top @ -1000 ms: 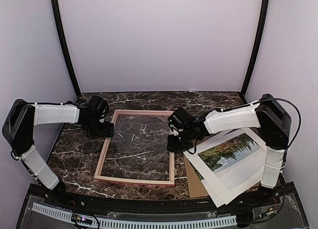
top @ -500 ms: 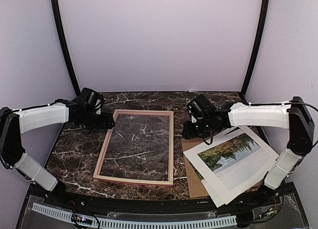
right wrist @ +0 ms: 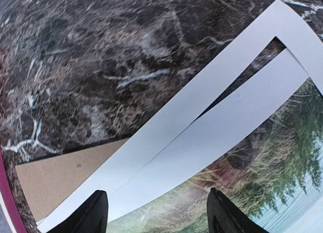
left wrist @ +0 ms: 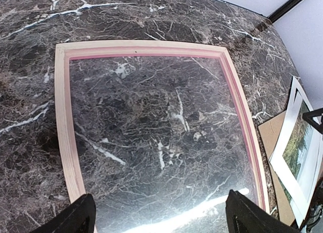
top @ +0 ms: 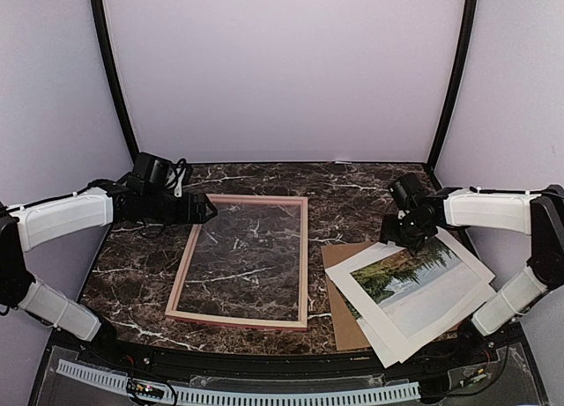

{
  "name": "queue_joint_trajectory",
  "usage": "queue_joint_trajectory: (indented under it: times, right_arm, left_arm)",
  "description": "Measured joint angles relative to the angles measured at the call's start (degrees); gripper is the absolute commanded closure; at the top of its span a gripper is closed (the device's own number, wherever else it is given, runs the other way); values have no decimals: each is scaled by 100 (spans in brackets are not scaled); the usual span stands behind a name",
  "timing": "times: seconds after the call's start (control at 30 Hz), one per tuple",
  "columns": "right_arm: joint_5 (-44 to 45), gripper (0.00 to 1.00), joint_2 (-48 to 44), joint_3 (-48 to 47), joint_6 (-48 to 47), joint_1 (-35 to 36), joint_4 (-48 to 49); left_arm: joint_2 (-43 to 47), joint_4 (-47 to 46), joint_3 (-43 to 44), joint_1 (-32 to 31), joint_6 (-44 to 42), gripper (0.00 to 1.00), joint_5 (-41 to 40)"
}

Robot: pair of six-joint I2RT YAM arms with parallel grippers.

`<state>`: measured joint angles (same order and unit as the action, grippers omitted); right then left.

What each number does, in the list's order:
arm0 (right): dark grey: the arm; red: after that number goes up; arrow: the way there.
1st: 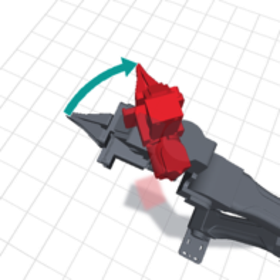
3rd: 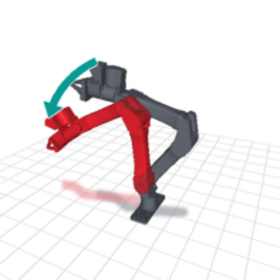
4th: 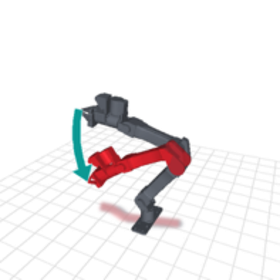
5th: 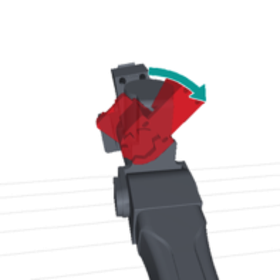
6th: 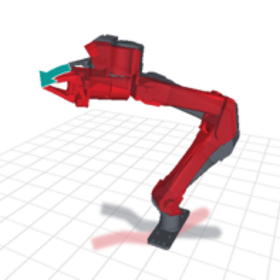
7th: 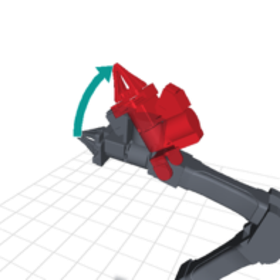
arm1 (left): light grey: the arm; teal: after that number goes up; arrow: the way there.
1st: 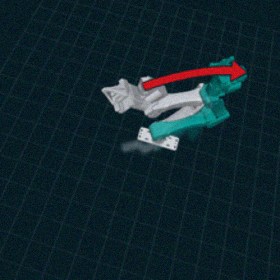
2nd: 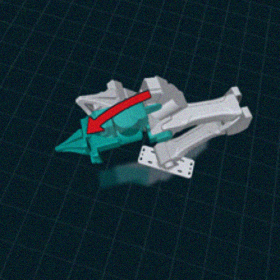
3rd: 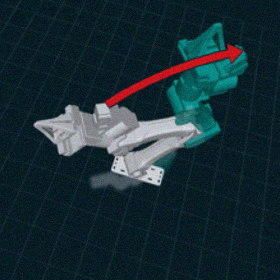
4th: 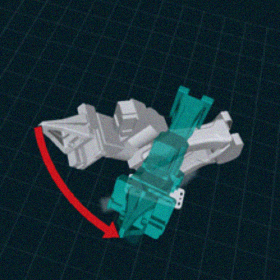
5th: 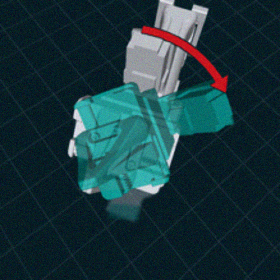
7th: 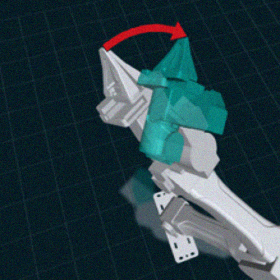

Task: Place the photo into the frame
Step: Adjust the mat board at the center of the board.

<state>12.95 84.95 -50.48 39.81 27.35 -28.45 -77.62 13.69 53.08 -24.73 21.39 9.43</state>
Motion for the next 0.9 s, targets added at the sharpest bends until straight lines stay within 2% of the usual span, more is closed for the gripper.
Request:
queue_joint_trajectory:
  times: [0.47,0.9]
  right_arm:
    - [-4,31,1113,-673,-420,-1370,590]
    - [-361,33,1812,-901,-597,-1729,966]
  left_arm:
    - [-407,-173,0,-177,4,8,238]
    - [-658,-188,20,-192,4,8,240]
